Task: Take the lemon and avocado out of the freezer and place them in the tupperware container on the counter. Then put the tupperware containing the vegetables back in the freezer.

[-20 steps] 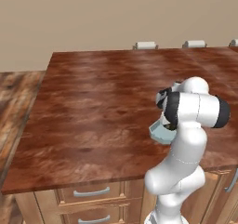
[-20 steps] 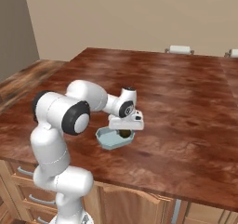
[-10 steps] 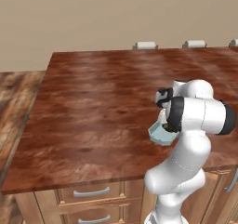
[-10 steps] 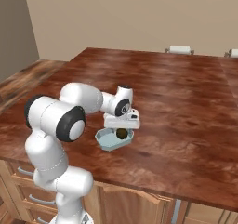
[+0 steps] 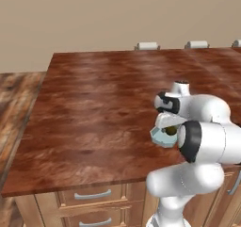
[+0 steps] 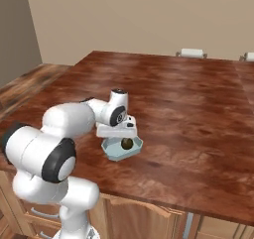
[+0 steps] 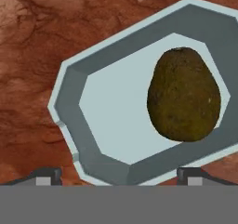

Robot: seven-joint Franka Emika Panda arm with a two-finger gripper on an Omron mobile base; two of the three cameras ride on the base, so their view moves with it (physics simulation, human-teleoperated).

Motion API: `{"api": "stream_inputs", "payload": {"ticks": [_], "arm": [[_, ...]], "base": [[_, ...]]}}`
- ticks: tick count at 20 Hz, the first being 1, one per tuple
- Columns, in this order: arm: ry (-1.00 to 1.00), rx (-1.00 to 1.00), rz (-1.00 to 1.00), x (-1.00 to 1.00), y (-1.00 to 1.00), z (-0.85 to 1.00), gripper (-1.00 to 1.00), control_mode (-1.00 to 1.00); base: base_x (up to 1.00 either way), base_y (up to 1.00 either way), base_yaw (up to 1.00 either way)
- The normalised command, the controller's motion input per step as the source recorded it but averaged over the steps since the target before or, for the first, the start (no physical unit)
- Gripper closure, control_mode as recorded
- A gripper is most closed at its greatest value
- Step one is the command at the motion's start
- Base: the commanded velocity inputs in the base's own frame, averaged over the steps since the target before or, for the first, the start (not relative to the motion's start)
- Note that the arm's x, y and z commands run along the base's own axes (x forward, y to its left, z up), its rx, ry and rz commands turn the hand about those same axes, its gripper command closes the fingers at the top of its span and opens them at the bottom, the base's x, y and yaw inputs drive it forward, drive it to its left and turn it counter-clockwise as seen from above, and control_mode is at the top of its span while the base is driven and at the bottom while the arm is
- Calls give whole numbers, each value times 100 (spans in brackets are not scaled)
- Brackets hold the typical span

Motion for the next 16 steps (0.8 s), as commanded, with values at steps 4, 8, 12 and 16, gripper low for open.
{"api": "stream_inputs", "payload": {"ticks": [4, 8, 12, 16], "arm": [[-16, 0, -1, -96, 21, 87, -100, -100], [-11, 0, -5, -84, 6, 100, -100, -100], [-1, 0, -9, -89, 6, 100, -100, -100], [0, 0, -14, -92, 7, 100, -100, -100]], "base": [[0, 0, 0], [0, 0, 0], [0, 0, 0], [0, 0, 0]]}}
